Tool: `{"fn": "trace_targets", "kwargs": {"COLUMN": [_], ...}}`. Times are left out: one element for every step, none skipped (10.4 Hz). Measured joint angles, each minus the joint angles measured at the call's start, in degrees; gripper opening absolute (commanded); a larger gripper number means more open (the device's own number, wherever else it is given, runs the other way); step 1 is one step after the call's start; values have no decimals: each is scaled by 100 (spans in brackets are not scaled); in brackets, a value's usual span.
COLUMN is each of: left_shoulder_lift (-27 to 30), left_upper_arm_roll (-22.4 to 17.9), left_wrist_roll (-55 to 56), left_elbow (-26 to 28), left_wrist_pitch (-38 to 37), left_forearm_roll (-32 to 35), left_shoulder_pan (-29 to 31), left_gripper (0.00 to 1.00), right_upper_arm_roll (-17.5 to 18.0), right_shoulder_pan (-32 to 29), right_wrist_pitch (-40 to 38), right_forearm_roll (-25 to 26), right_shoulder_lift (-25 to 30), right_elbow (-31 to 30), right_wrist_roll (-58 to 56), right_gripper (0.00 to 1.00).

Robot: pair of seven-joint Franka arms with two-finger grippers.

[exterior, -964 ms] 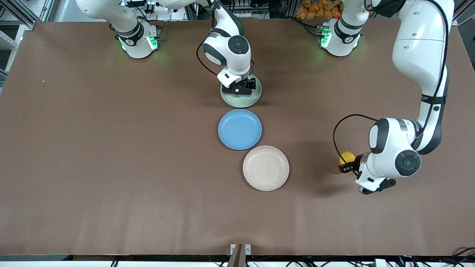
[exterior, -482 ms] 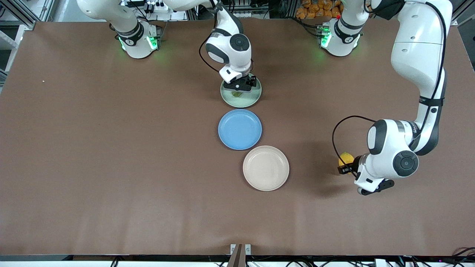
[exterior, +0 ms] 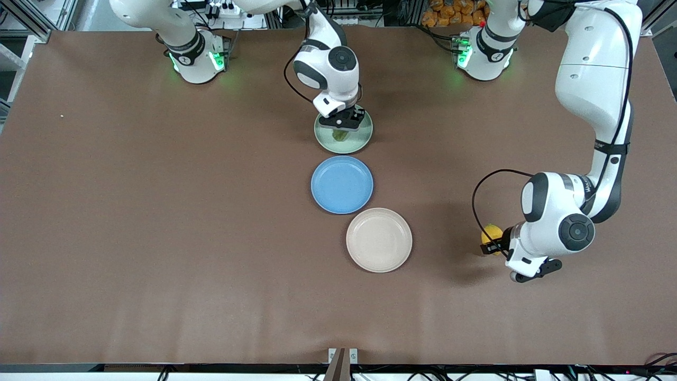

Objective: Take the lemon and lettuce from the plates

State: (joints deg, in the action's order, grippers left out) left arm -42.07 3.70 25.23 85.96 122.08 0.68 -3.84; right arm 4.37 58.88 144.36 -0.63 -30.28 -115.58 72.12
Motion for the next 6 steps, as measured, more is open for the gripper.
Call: {"fn": "trace_targets", "kwargs": {"left_shoulder_lift": [0, 4, 20, 39, 57, 88], "left_upper_arm_roll": [-1, 0, 1, 2, 15, 45], "left_wrist_roll": [0, 0, 0, 0, 11, 105], "left_elbow": [-15, -38, -43, -42, -40, -33], "left_wrist_pitch": [3, 3, 3, 2, 1, 8], "left_forearm_roll": [0, 0, 0, -1, -2, -3], "left_shoulder_pan": [17, 54, 100, 136, 151, 152], "left_gripper": [100, 100, 100, 100, 100, 100], "right_upper_arm_roll": [-13, -24, -41, -61, -78, -91], "right_shoulder_pan": [0, 0, -4, -27, -89, -183], "right_wrist_pitch": [-15, -68, -257, -603, -1055, -1456], "right_forearm_roll": [12, 18, 25, 33, 40, 51], "right_shoulder_lift": [9, 10, 11, 23, 73, 175], "right_elbow": [7, 47, 143, 316, 535, 720], "right_wrist_roll": [81, 119, 144, 146, 146, 127], "right_gripper": [0, 0, 0, 0, 0, 0]}}
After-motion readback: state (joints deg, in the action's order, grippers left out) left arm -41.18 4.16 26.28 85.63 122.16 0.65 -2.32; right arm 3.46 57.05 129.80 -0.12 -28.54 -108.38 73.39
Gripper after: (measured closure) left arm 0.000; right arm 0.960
